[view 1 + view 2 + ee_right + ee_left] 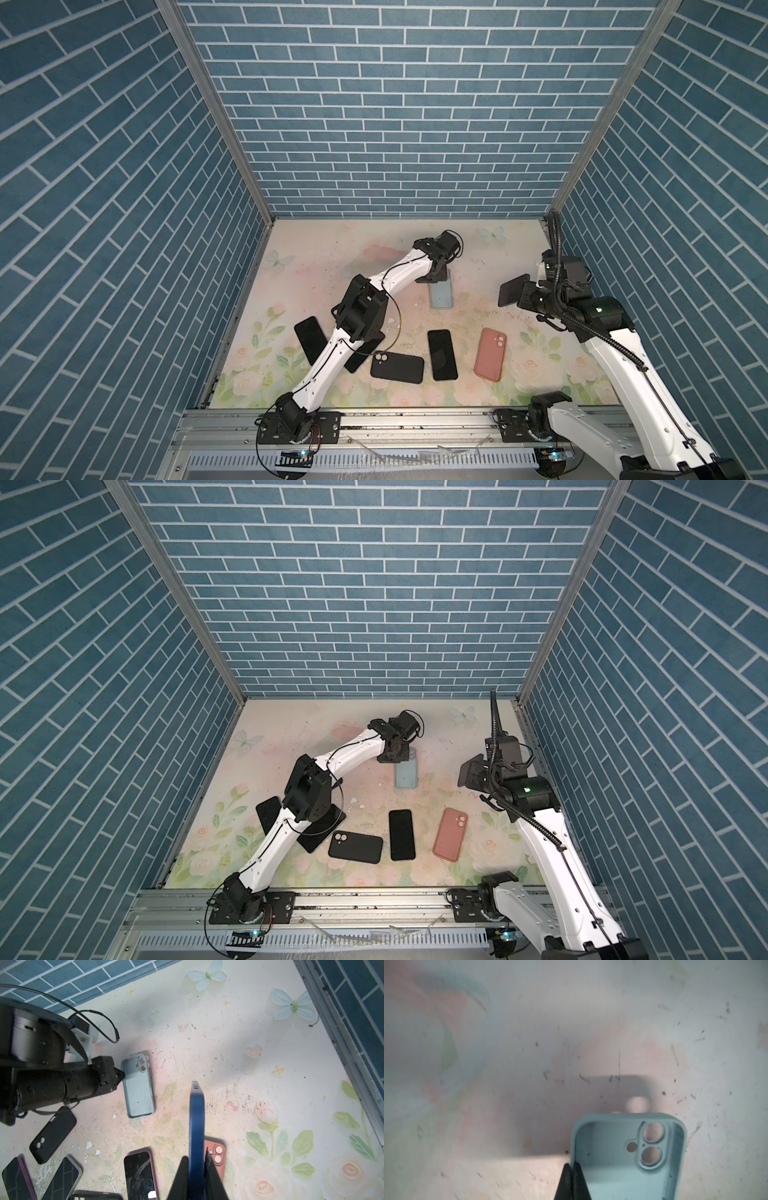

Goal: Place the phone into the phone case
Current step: 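Grasp the light blue case rim with the left gripper, drag it nearer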

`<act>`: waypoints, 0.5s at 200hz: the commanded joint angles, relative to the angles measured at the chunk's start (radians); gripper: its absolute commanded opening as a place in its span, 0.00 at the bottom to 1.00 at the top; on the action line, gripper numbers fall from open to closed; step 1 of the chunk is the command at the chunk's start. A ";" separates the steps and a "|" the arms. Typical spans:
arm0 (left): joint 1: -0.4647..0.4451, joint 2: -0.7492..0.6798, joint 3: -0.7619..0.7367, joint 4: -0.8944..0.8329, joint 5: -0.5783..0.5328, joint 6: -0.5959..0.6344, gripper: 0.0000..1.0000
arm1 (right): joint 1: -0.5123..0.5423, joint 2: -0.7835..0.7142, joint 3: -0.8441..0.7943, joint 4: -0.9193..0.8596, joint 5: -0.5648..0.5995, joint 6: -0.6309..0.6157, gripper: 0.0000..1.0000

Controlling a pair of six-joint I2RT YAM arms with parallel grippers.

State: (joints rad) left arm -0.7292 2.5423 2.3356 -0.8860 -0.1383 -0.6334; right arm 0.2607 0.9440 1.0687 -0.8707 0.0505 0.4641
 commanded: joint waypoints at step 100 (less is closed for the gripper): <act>0.091 -0.220 -0.255 0.048 0.322 1.308 0.00 | 0.002 0.042 0.079 -0.007 -0.132 0.065 0.00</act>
State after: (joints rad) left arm -0.6350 2.2967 2.1117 -0.7929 0.1505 0.3515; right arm 0.2607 0.9745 1.1168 -0.9035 0.0067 0.4828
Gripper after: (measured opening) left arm 0.059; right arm 0.132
